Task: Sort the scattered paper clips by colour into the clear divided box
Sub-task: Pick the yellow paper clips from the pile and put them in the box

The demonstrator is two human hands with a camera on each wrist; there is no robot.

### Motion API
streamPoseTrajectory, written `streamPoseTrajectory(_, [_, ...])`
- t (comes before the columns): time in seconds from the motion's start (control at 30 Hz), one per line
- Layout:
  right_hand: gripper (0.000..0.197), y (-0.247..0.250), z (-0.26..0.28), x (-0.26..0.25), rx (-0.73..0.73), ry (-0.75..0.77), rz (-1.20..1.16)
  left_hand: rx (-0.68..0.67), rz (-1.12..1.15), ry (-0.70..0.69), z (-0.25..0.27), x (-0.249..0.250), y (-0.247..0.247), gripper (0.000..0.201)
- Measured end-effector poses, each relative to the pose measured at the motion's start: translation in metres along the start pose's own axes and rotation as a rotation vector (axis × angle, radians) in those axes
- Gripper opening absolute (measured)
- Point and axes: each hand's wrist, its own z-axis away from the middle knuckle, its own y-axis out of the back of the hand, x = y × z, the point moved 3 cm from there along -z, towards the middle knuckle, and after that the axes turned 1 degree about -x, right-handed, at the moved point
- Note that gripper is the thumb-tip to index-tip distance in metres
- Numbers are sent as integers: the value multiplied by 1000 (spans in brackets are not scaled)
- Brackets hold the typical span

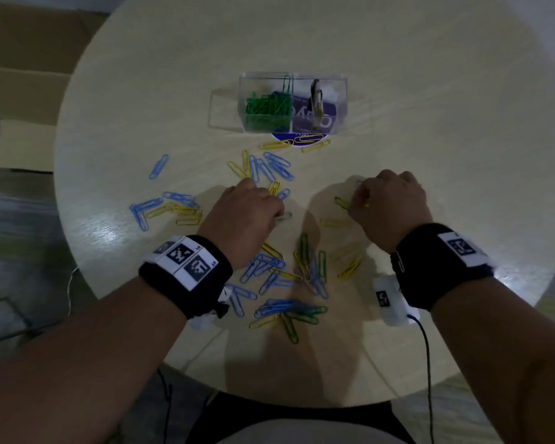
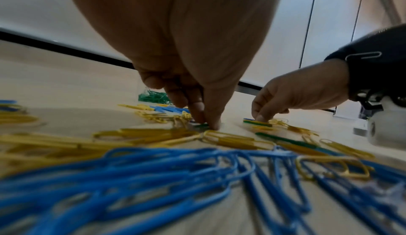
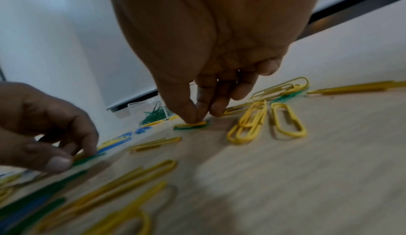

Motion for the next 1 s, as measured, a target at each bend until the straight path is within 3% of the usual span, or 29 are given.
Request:
streamPoseTrajectory(0.1, [15, -3, 2, 0, -32, 45, -20, -90, 46, 86, -2, 1, 2, 9])
streamPoseTrajectory(0.2, [17, -3, 6, 9, 20, 80, -99, -62, 30, 76, 0, 6, 7, 12])
streamPoseTrajectory(0.3, [22, 9, 24, 23, 127, 59, -251, 47, 37, -81, 11, 18, 8, 21])
streamPoseTrajectory(0.37, [27, 15, 47, 25, 157, 81, -300, 18, 34, -243, 22, 30, -1, 26])
streamPoseTrajectory(0.43, [32, 12, 74, 17, 106, 198, -270, -48, -12, -317, 34, 37, -14, 33])
streamPoseTrajectory(0.5, [42, -3, 101, 6, -32, 345, -149, -49, -39, -273, 43, 32, -21, 38])
streamPoseTrajectory(0.57, [47, -17, 117, 4, -140, 389, -32, -2, -5, -190, 45, 20, -19, 35])
streamPoseTrajectory(0.63, [37, -18, 114, 7, -83, 347, -100, 51, 48, -135, 43, 9, -14, 33])
streamPoseTrajectory(0.77, [15, -2, 68, 9, 190, 263, -260, 129, 84, -46, 32, -6, -7, 31])
streamPoseTrajectory(0.9, [15, -1, 23, 8, 70, 41, -214, 176, 36, -32, 21, -6, -5, 24])
streamPoseTrajectory(1.0, [9, 2, 14, 1, -37, 57, -152, 186, 5, -29, 14, -3, -5, 20])
